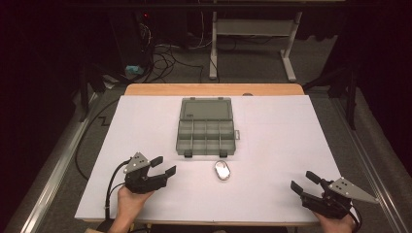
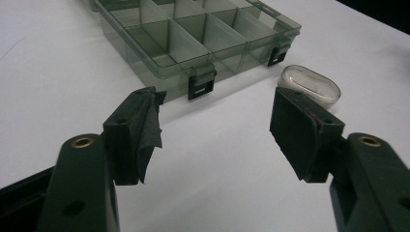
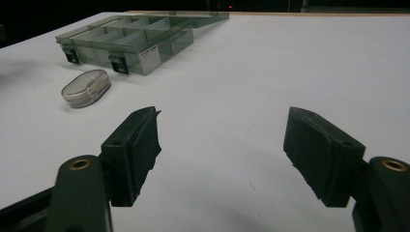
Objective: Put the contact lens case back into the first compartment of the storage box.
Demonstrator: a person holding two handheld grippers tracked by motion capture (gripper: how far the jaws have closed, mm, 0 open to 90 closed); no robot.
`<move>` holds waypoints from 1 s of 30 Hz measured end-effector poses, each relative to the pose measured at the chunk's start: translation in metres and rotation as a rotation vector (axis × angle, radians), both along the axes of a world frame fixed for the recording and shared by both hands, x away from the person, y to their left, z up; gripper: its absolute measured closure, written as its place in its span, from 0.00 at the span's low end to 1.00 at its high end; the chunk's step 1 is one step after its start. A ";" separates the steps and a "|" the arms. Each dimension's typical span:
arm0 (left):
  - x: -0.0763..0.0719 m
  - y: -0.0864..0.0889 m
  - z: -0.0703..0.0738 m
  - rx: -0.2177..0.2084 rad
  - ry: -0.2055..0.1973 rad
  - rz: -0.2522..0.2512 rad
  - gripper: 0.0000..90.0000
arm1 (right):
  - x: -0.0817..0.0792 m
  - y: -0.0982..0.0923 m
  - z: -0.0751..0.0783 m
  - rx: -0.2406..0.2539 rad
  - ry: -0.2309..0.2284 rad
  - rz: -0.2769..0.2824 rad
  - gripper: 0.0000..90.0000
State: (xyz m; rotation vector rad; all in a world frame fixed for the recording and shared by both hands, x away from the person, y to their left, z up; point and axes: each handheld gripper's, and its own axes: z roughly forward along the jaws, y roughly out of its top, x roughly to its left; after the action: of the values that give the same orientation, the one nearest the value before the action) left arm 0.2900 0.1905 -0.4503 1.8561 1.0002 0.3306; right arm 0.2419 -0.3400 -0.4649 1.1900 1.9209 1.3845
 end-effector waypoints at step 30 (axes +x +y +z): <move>0.014 -0.061 0.012 0.058 0.005 -0.130 0.39 | 0.004 0.000 0.000 0.003 -0.005 0.003 0.32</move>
State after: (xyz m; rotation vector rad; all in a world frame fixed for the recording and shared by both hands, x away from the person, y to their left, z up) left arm 0.3041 0.1297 -0.4382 1.9649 0.8763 0.2804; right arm 0.2455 -0.3398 -0.4644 1.1847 1.9179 1.3915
